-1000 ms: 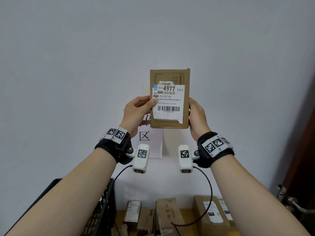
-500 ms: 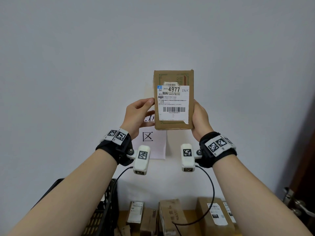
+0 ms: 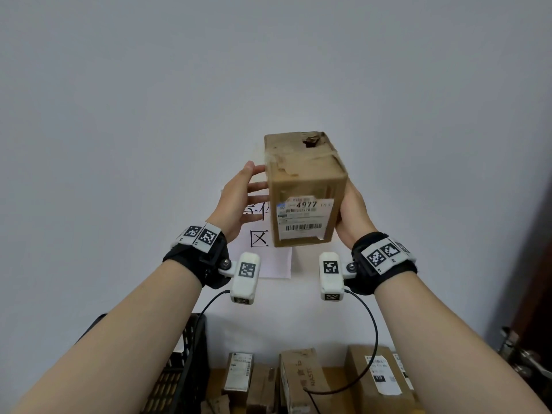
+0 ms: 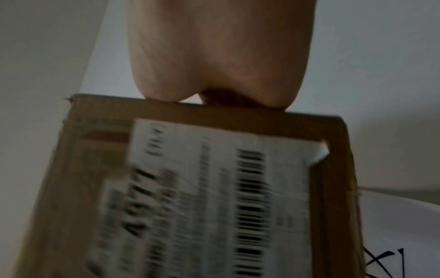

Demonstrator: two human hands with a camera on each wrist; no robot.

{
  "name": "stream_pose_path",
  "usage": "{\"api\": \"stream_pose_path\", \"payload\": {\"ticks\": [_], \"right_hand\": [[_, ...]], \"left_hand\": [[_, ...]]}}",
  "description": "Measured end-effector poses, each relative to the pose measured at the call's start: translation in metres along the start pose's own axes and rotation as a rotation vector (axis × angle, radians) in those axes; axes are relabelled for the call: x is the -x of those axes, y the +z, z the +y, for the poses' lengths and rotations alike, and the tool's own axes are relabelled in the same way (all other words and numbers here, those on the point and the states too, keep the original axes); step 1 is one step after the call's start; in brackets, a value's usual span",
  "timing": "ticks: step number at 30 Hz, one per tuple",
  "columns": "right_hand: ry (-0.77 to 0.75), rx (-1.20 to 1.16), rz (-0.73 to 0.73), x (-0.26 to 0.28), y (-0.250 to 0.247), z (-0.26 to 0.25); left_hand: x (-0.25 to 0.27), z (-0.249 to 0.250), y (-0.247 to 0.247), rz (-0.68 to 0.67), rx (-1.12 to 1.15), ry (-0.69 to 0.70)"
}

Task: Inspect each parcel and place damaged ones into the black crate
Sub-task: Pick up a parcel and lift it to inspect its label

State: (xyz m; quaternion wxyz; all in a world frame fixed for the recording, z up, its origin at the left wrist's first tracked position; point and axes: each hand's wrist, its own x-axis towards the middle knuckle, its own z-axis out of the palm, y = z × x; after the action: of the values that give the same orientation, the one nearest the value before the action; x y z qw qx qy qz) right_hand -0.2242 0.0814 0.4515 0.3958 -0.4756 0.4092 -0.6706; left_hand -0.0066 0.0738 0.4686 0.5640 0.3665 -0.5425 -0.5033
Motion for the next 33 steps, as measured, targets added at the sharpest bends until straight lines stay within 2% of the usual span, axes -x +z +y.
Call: {"api": "stream_pose_path", "payload": {"ticks": [4,8,14,21,33], "right_hand": [[-0.008,0.018,-0.025,0.003,0.001,0.002],[-0.055,-0.068,-0.002,0.005,0.0,0.006],[-0.118,-0.075,0.0,0.003,0.002,-0.001],[-0.147,-0.089,0.0,0.003,0.004,-0.001],[-0.209,0.013,0.145,0.003,0.007,0.004]], "left_hand": [[-0.001,-0.001,0.002,-0.027,0.035,-0.007],[-0.001,-0.004,0.004,-0.051,0.049,0.03],[-0.009,-0.013,0.004,-0.021,0.139,0.061],[-0.012,-0.013,0.004,0.009,0.14,0.083],[-0.007,-0.017,0.012,-0.027,0.093,0.12]]}}
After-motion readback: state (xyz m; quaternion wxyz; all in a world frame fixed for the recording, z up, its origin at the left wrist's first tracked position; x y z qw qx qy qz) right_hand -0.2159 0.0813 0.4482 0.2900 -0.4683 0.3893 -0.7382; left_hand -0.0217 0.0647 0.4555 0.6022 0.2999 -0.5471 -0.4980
